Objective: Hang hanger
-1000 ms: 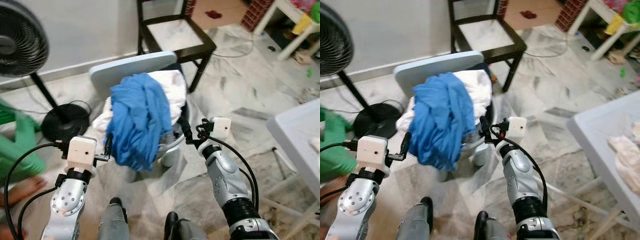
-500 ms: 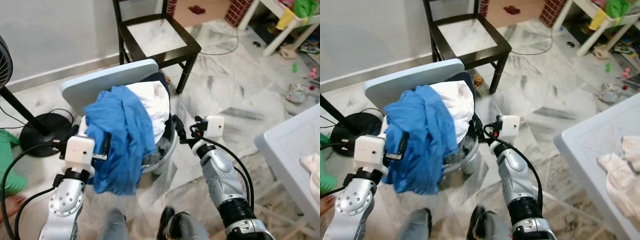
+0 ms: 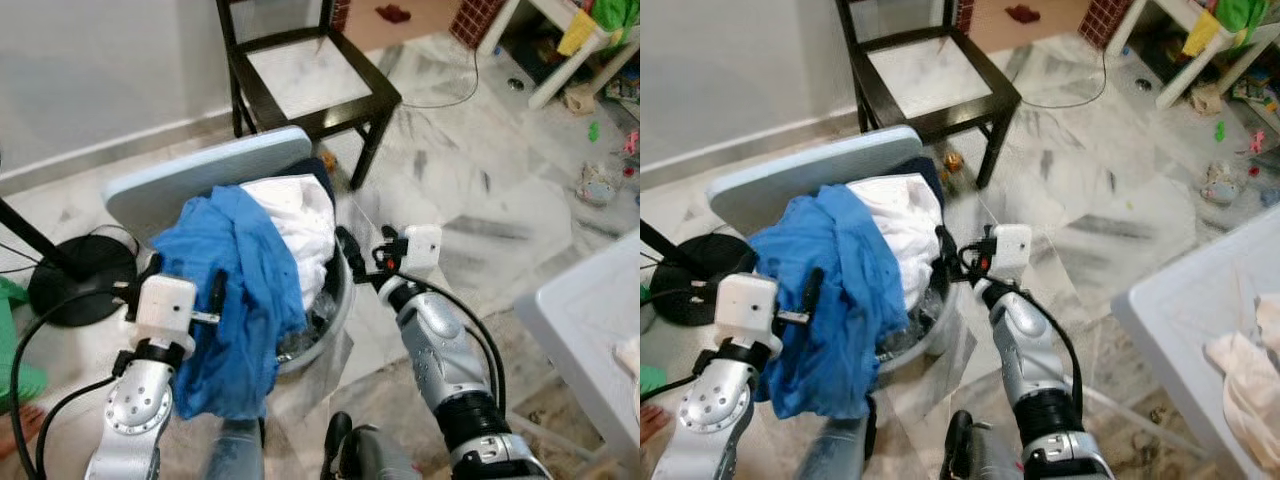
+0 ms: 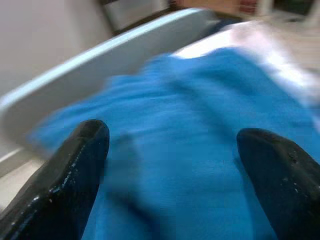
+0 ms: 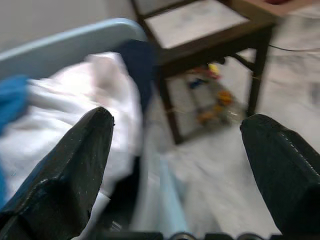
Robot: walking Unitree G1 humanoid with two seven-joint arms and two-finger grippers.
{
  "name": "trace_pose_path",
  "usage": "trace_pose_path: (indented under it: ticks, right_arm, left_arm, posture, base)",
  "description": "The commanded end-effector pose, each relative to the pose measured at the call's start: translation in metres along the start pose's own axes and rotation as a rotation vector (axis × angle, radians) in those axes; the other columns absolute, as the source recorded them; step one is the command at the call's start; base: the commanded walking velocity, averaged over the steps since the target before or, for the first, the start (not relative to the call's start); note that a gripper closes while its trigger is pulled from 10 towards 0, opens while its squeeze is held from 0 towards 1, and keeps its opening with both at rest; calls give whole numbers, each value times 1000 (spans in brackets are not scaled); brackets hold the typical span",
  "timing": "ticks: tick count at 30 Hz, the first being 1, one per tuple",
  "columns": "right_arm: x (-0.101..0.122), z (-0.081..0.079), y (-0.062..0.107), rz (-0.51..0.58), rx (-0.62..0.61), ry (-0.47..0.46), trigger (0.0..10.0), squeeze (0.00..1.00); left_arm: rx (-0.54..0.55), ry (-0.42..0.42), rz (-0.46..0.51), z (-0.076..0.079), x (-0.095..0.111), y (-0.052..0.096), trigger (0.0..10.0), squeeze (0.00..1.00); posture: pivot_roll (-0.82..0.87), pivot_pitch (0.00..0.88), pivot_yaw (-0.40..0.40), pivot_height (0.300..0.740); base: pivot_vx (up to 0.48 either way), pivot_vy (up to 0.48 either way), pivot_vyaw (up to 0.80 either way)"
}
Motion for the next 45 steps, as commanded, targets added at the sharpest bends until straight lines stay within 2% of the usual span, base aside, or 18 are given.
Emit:
trace_pose_path:
  ticks: [1,10,16,18,24,25,31,36,38,45]
  right_arm:
    - [-8,5,6,-33,-24,-9,10000,0]
    - [-10,3,6,-41,-17,-7,10000,0]
    - [-10,3,7,-43,-15,-3,10000,0]
    - [-9,3,8,-49,-4,18,10000,0]
    - [-10,3,9,-51,-4,21,10000,0]
    - [-10,2,9,-53,-3,24,10000,0]
    - [-10,0,7,-59,0,28,10000,0]
    - [-11,-1,6,-62,2,27,10000,0]
    - [-12,-2,6,-64,6,25,10000,0]
    - [-13,-5,5,-67,14,22,10000,0]
  left_arm:
    - [-21,-4,-29,4,-5,4,10000,0]
    - [-11,-36,-56,-1,-8,1,10000,0]
    - [-51,-76,-108,-5,-17,-3,10000,0]
    - [-96,-121,-179,-15,-26,-12,10000,0]
    - [-126,-150,-249,-28,-35,-18,10000,0]
    - [-118,-158,-269,-33,-39,-17,0,0]
    - [10,-168,-298,-52,-46,-9,0,0]
    - [144,-125,-299,-64,-49,6,0,0]
    - [208,-122,-288,-67,-47,13,0,0]
    - [314,-102,-265,-67,-44,25,0,0]
  posture:
    - [384,344,-153,740]
    - [383,348,-149,740]
    - [371,357,-156,740]
    - [363,362,-159,740]
    - [355,358,-157,740]
    - [355,356,-157,740]
    - [365,354,-156,740]
    - [380,361,-157,740]
    - [385,365,-157,740]
    - [399,376,-158,740]
  base:
    - [0,0,0]
    - [0,0,0]
    - [0,0,0]
    - [0,0,0]
    - [0,0,0]
    - [0,0,0]
    - [0,0,0]
    - [0,0,0]
    - [0,0,0]
    - [0,0,0]
Point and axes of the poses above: a point about 5 cm out from each wrist's last joint towards the gripper, its own y axis pointing back from the gripper into the wrist, its own x axis along the axis of the wrist's last joint, z = x × y, the point moved 1 cm from there along -y, pointing out of the wrist towards the gripper, and after that the axes turned 1 degree about y, right-handed, at the moved point
